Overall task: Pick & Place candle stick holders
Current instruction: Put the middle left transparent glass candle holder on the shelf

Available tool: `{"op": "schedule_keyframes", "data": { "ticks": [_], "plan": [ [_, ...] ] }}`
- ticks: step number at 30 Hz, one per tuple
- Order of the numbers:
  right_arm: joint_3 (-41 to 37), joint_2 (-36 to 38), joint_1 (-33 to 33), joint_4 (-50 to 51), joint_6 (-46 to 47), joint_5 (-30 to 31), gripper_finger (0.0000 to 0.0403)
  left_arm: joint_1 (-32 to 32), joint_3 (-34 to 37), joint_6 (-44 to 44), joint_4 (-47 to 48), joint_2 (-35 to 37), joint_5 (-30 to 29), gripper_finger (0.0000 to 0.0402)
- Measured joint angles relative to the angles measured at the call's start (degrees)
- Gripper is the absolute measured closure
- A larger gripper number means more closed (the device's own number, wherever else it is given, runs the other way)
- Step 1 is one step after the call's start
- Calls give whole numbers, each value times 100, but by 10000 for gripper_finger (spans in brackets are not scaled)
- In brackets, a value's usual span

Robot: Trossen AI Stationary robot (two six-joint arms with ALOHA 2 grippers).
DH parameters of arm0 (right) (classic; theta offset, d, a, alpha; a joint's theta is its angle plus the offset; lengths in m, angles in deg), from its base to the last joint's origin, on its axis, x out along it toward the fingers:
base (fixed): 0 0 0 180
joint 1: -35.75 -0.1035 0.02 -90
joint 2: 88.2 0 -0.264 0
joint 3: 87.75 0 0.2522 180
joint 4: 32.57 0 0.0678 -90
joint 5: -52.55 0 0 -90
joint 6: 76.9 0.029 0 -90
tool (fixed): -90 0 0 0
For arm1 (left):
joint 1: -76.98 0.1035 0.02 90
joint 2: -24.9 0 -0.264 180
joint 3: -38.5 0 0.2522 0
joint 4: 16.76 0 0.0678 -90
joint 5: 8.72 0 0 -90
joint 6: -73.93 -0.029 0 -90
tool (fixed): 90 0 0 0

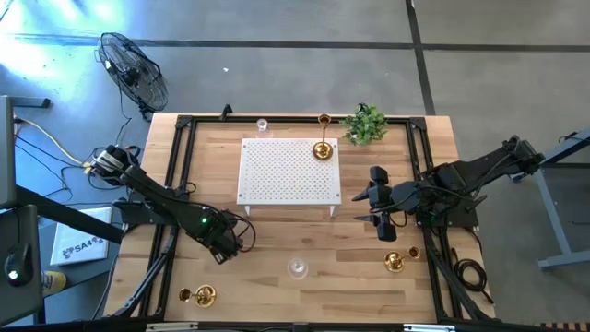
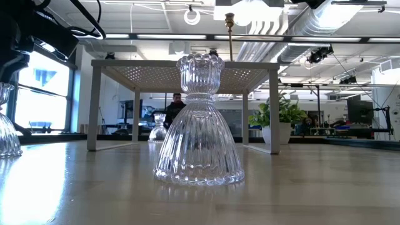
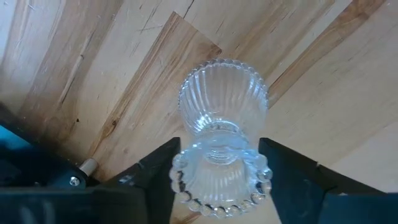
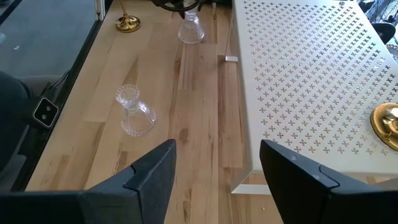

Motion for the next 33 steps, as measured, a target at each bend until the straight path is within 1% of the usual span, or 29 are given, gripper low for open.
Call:
{"op": "schedule_keyframes", "data": {
  "ticks": [3, 4, 16, 22, 27, 33],
  "plan": [
    [0, 0, 0, 0, 0, 0, 178, 0, 0, 0, 2, 0, -3, 236],
    [0, 0, 1, 0, -1, 0, 178, 0, 0, 0, 9, 0, -4, 241],
    [0, 0, 0, -2, -2, 0, 178, 0, -22, -265, 50, -145, -119, 241],
    [0, 0, 1, -2, -2, 10, 178, 2, -24, -261, 82, -204, 315, 241],
    [0, 0, 1, -2, -2, 24, 178, 2, -11, -267, 308, -205, 658, 241],
    [0, 0, 2, -4, -2, 24, 178, 0, -7, -413, 393, -214, 774, 241]
  ]
}}
